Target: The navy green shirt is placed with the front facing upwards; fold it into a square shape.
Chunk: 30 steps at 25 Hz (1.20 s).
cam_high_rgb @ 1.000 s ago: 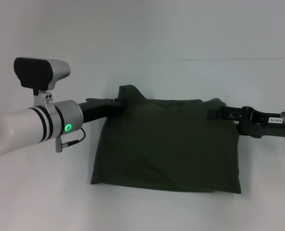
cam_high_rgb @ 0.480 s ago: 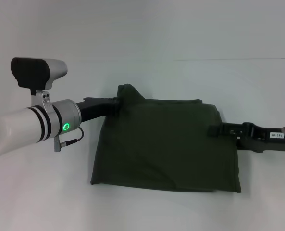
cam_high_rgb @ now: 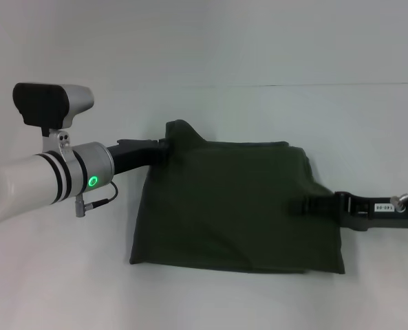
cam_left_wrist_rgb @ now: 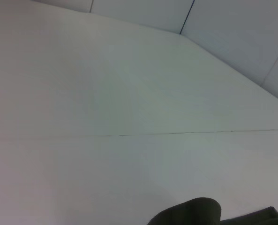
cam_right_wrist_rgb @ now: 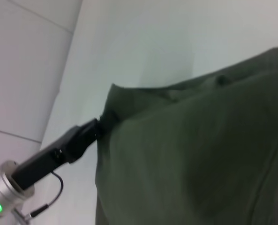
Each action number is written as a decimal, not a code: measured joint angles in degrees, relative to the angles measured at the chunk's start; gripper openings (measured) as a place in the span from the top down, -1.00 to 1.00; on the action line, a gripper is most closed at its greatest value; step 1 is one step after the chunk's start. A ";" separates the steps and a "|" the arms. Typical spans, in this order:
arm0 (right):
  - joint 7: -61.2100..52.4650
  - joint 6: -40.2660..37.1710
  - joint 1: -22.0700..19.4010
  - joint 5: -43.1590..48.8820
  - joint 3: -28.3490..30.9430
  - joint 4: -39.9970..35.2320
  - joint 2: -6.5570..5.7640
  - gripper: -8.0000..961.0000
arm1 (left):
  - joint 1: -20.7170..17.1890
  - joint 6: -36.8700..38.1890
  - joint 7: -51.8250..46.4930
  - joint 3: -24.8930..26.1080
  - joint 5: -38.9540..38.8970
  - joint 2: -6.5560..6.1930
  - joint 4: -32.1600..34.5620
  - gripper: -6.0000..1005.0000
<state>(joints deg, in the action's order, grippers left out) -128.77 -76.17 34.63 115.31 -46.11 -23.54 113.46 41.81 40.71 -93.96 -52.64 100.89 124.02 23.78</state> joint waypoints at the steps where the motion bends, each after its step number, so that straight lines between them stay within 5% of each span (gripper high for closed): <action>1: 0.04 0.00 -0.09 0.00 -0.43 0.00 0.00 -0.33 | -0.05 -0.14 -0.01 0.00 -0.02 0.00 0.10 0.95; 12: -0.23 -0.14 -0.56 2.06 -1.15 -0.01 -0.41 0.18 | -0.15 -1.50 -0.17 0.07 -0.70 0.00 0.30 0.93; 18: 0.11 -2.04 -1.06 2.21 -1.27 -0.08 -0.55 0.62 | -0.15 -1.57 -0.27 0.69 -0.70 -0.01 0.31 0.92; 20: 0.16 -2.45 -1.48 2.21 -1.28 -0.24 -0.66 0.91 | -0.15 -1.57 -0.27 0.70 -0.70 -0.05 0.31 0.92; 30: 0.18 -2.91 -2.55 2.03 -0.79 -0.62 -1.42 0.87 | -0.31 -1.55 -0.26 0.70 -0.70 -0.10 0.31 0.90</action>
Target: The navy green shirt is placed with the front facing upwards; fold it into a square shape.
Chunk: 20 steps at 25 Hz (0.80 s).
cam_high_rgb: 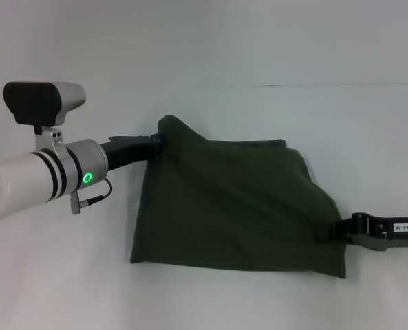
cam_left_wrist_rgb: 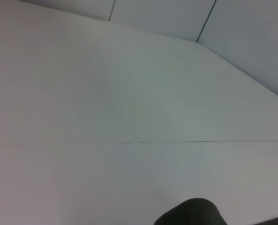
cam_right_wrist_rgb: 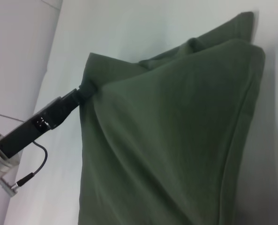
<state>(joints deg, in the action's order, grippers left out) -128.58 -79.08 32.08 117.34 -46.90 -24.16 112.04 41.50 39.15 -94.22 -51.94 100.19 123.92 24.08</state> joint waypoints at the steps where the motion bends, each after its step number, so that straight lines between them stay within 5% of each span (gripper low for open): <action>1: 0.00 0.08 0.00 -0.04 0.03 -0.07 0.02 0.87 | -0.03 0.08 0.00 0.00 0.00 0.00 0.00 0.90; 12: 0.34 -0.68 -1.06 -0.26 3.07 -3.15 -0.21 0.83 | -4.19 6.09 -1.68 1.55 0.00 0.06 6.05 0.88; 17: 0.27 -3.77 -1.97 -0.26 7.30 -6.85 -1.11 0.35 | -6.69 8.16 -3.11 4.26 0.00 -0.07 9.55 0.63; 20: 0.22 -5.35 -1.73 -0.28 10.03 -9.00 -1.50 -0.10 | -8.31 11.66 -3.13 6.15 0.00 0.05 11.30 0.34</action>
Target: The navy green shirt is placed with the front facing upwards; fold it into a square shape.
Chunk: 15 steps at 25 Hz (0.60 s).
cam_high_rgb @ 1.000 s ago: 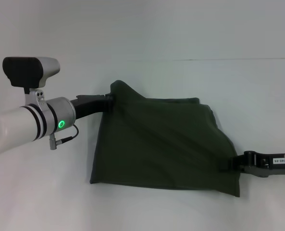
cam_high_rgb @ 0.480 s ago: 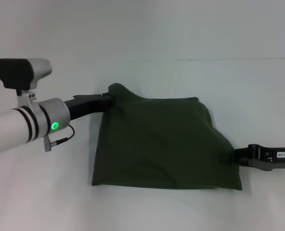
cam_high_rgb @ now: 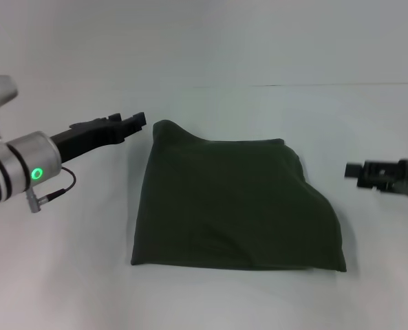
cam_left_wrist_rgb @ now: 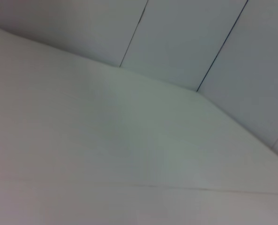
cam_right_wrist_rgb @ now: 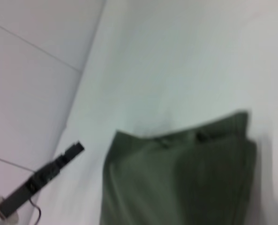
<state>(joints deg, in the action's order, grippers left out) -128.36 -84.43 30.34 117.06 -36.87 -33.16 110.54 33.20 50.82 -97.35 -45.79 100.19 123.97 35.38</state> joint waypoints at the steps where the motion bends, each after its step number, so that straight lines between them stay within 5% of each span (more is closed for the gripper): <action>1: -0.01 -0.30 0.49 -0.03 0.91 -0.85 0.00 -0.19 | -0.47 1.42 0.00 0.75 0.00 0.01 0.37 0.17; 5: 0.29 0.89 3.52 -0.13 1.89 -0.90 0.47 -0.55 | -2.09 7.28 0.49 2.81 0.00 0.04 1.31 -0.29; 15: 4.54 14.30 12.30 0.40 -10.19 2.89 4.38 -0.15 | -5.61 15.62 7.77 3.68 0.19 0.04 2.78 -0.39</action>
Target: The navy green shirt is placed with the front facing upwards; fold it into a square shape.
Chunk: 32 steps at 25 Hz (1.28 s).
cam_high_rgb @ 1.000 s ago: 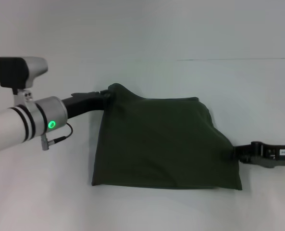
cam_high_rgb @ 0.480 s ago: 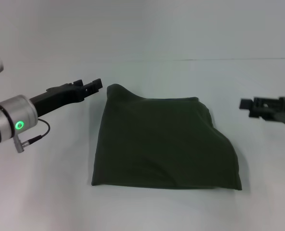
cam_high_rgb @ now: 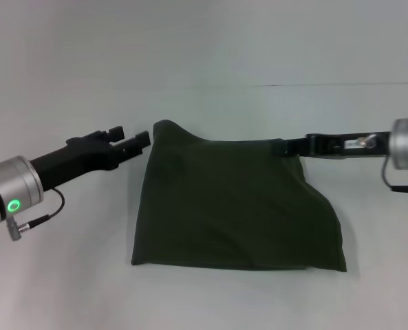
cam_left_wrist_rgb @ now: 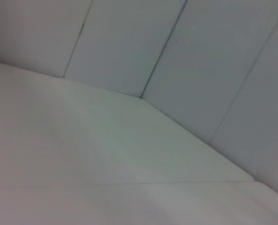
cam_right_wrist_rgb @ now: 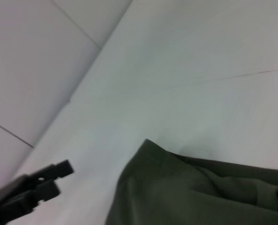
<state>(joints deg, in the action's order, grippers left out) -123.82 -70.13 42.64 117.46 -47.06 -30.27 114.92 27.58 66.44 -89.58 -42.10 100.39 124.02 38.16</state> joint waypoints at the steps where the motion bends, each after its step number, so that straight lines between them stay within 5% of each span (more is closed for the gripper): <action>1: 0.36 1.50 0.48 -0.01 -1.45 0.13 0.42 -0.11 | -0.23 0.45 1.05 0.00 0.14 0.00 0.00 -0.38; 7: 3.89 6.46 2.25 0.01 -3.51 0.79 2.64 0.35 | -2.41 5.25 9.12 0.01 0.50 -0.03 0.15 -0.38; 12: 4.76 9.37 2.92 0.03 -4.87 1.71 3.13 0.83 | -2.92 6.50 10.66 0.01 0.56 0.00 0.14 -0.38; 24: 4.76 25.68 4.80 0.04 -18.18 4.48 4.93 0.99 | -2.90 5.84 10.57 0.11 0.15 0.00 -0.40 -0.38; 32: 5.39 25.50 4.88 -1.39 -19.09 2.11 5.08 0.99 | -2.97 5.40 10.40 1.99 0.15 0.00 -0.73 -0.38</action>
<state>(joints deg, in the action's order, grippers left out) -118.44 -44.63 47.52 116.07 -66.15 -28.16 120.00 24.61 71.84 -79.18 -40.11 100.54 124.01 37.43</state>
